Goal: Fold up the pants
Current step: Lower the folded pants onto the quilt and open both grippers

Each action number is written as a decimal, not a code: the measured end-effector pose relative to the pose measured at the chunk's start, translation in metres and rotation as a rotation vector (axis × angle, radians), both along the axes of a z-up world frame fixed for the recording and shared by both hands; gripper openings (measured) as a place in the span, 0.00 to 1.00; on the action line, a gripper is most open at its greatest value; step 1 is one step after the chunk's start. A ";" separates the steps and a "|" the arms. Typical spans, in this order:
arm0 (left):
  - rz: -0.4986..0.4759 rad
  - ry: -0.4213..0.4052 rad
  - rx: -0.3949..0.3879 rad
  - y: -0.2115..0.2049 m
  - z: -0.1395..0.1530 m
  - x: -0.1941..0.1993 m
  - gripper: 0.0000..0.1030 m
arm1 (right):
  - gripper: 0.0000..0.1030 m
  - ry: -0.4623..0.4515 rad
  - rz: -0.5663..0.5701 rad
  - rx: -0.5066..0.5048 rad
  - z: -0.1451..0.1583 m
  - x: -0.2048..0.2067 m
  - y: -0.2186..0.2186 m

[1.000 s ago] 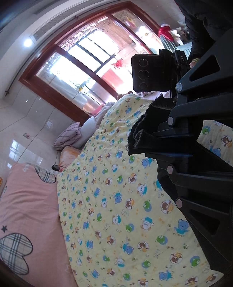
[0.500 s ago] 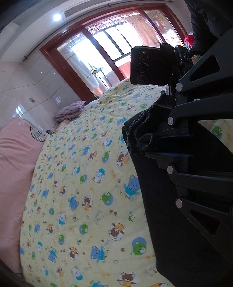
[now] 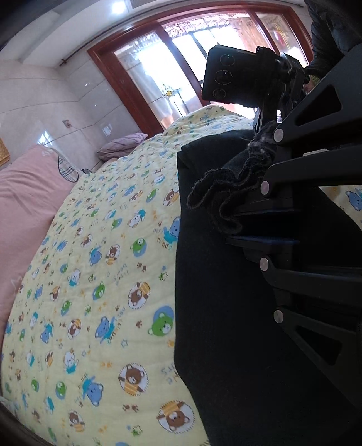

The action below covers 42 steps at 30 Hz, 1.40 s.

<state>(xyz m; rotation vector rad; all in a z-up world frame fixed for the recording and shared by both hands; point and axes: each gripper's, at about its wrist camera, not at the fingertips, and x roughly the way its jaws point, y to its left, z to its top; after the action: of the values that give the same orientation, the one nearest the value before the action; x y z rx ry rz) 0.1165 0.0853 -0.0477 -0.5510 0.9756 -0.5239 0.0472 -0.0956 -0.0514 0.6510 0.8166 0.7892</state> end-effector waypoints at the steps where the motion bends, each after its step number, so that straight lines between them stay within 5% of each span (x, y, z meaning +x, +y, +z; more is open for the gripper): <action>1: 0.015 0.005 0.007 0.003 -0.001 -0.004 0.12 | 0.39 -0.007 0.009 -0.005 0.002 -0.001 0.003; 10: 0.225 0.011 0.041 0.041 0.011 -0.062 0.13 | 0.45 -0.040 0.037 0.010 0.014 -0.004 0.015; 22: 0.385 0.009 0.027 0.073 0.020 -0.115 0.17 | 0.45 -0.082 0.084 -0.013 0.034 0.006 0.035; 25: 0.435 0.015 0.034 0.081 0.022 -0.125 0.23 | 0.45 -0.091 0.101 -0.013 0.038 0.011 0.041; 28: 0.511 0.018 0.029 0.094 0.024 -0.141 0.41 | 0.46 -0.103 0.116 -0.022 0.043 0.016 0.049; 32: 0.613 0.013 -0.015 0.112 0.028 -0.169 0.41 | 0.55 -0.126 0.141 -0.043 0.049 0.020 0.061; 42: 0.810 0.028 -0.030 0.152 0.035 -0.237 0.41 | 0.56 -0.146 0.252 -0.067 0.056 0.036 0.113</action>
<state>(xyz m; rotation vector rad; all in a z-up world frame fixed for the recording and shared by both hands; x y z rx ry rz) -0.1204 0.2376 -0.0131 -0.9163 0.6900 0.1955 0.0833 0.0171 0.0051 0.4299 0.7967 1.0209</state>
